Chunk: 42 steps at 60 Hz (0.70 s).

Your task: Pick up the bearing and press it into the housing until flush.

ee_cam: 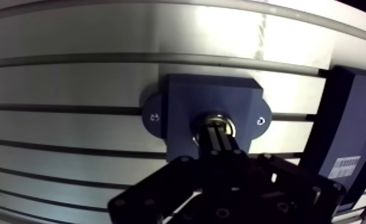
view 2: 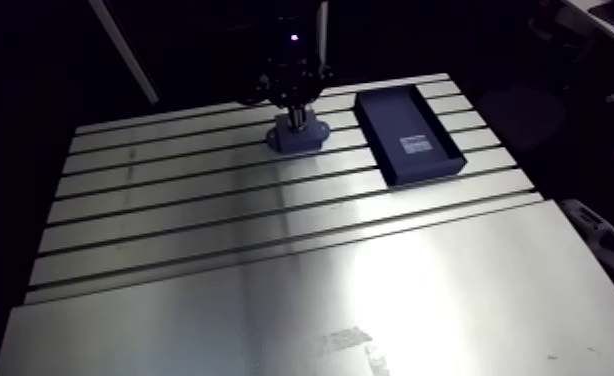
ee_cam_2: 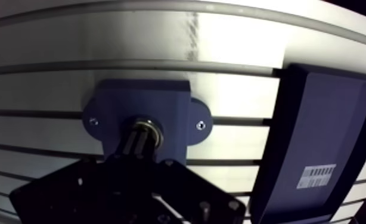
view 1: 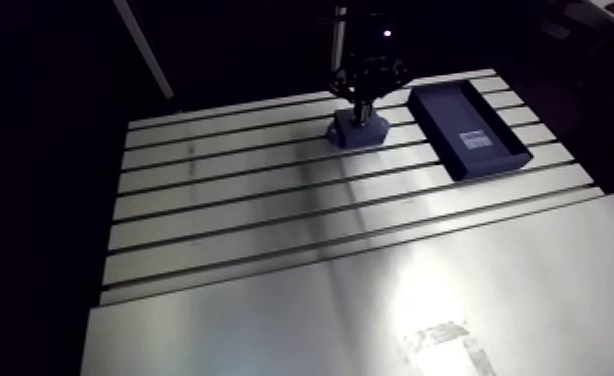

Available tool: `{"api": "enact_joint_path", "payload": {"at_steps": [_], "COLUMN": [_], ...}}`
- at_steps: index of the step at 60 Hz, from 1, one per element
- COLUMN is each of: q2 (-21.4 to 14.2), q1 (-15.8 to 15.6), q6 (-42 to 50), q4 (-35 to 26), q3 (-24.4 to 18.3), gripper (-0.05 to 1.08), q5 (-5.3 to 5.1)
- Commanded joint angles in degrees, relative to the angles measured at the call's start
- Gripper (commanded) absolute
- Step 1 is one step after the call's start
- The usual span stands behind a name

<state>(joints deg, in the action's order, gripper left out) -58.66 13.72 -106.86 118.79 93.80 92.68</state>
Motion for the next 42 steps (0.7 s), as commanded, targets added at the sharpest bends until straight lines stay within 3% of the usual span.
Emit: {"api": "enact_joint_path", "payload": {"at_steps": [1, 42], "q2": [0.1, 0.1], "q1": [0.0, 0.1], "q6": [-0.1, -0.2], "q4": [0.3, 0.3], "q3": [0.0, 0.1], "gripper": [1.08, 1.08], "q5": [0.0, 0.08]}}
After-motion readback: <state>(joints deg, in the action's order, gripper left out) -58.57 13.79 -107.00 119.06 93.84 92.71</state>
